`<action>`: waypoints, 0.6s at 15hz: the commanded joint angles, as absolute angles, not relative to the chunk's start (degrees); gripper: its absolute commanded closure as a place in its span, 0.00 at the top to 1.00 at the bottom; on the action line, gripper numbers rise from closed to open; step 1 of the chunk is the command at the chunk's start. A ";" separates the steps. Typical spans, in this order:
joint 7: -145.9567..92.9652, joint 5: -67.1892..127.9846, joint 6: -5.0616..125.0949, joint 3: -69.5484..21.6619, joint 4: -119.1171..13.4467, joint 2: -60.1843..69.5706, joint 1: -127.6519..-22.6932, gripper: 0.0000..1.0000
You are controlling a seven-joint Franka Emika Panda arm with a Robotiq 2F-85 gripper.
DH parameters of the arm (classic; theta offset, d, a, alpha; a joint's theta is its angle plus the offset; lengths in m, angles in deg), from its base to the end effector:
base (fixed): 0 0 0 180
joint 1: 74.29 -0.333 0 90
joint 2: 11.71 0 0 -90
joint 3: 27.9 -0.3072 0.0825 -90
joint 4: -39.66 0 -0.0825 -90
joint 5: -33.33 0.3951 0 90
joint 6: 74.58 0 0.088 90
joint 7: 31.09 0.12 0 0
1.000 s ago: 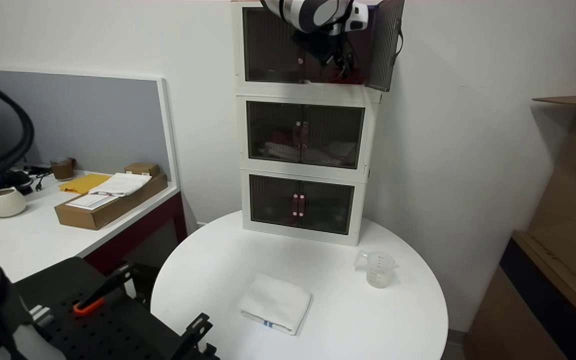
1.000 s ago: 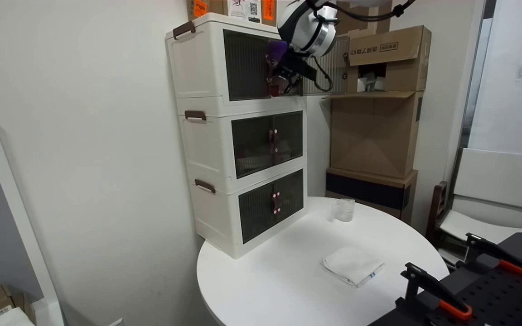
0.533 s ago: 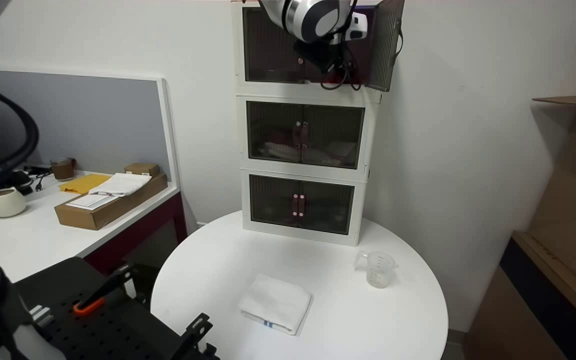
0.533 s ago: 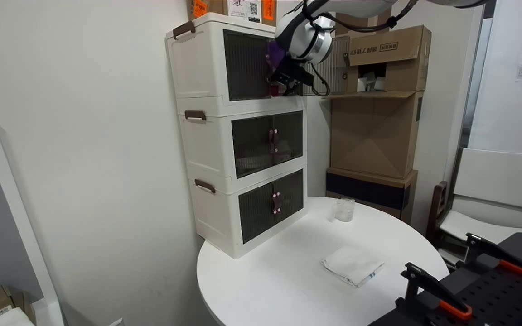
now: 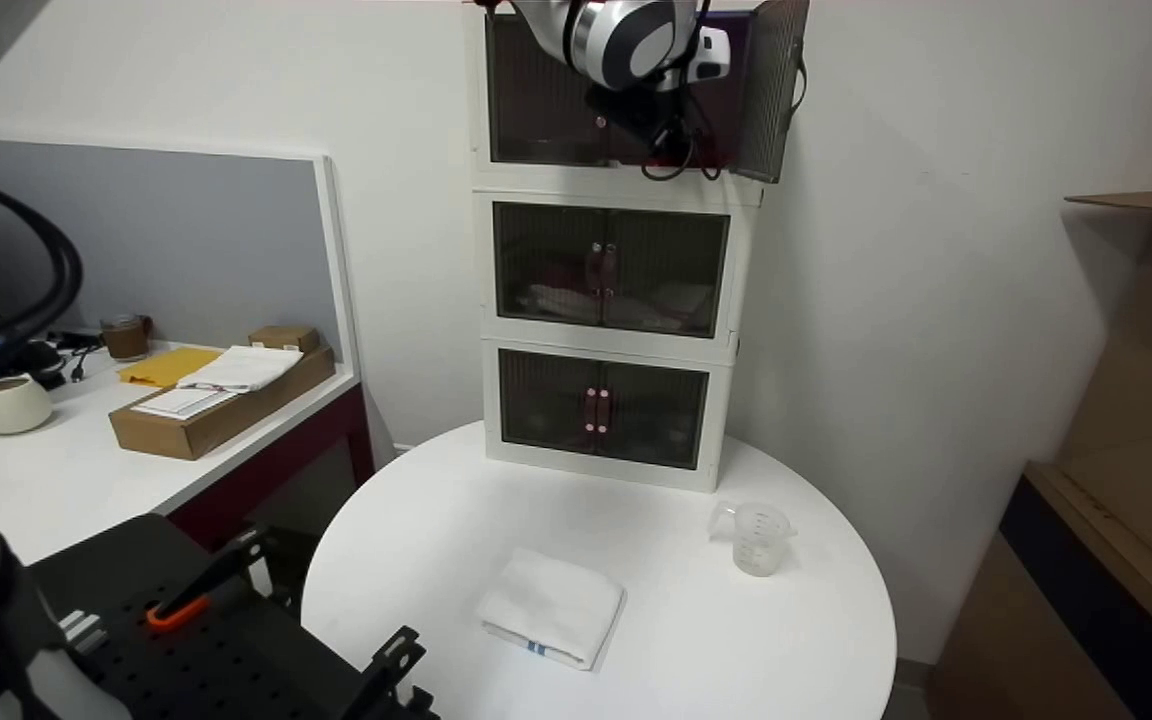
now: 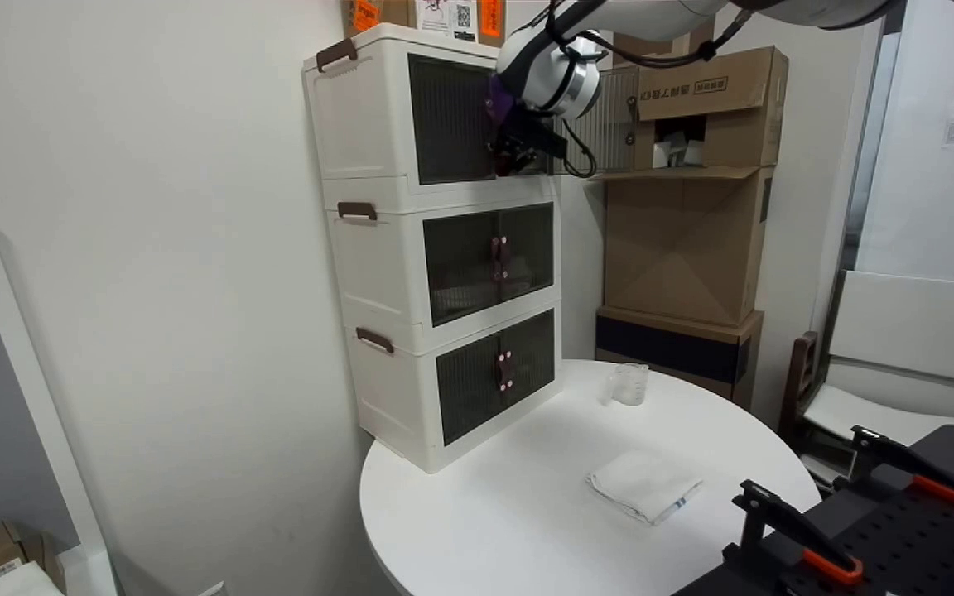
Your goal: Remove the orange cup from the top cabinet and put it on the table
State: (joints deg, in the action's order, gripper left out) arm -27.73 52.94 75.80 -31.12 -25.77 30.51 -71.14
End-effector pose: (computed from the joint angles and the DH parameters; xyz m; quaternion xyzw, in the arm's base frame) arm 0.8145 -0.0205 0.4349 -0.9102 0.1468 -0.3538 0.1577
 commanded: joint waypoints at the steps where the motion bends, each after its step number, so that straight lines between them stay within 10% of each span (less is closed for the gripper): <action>1: -25.45 50.79 76.42 -30.83 -23.11 31.85 -71.59 0.09; 9: -25.84 49.89 75.40 -30.76 -25.32 29.71 -71.20 0.04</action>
State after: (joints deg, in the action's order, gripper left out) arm -27.70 51.60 75.81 -31.05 -25.24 30.50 -71.20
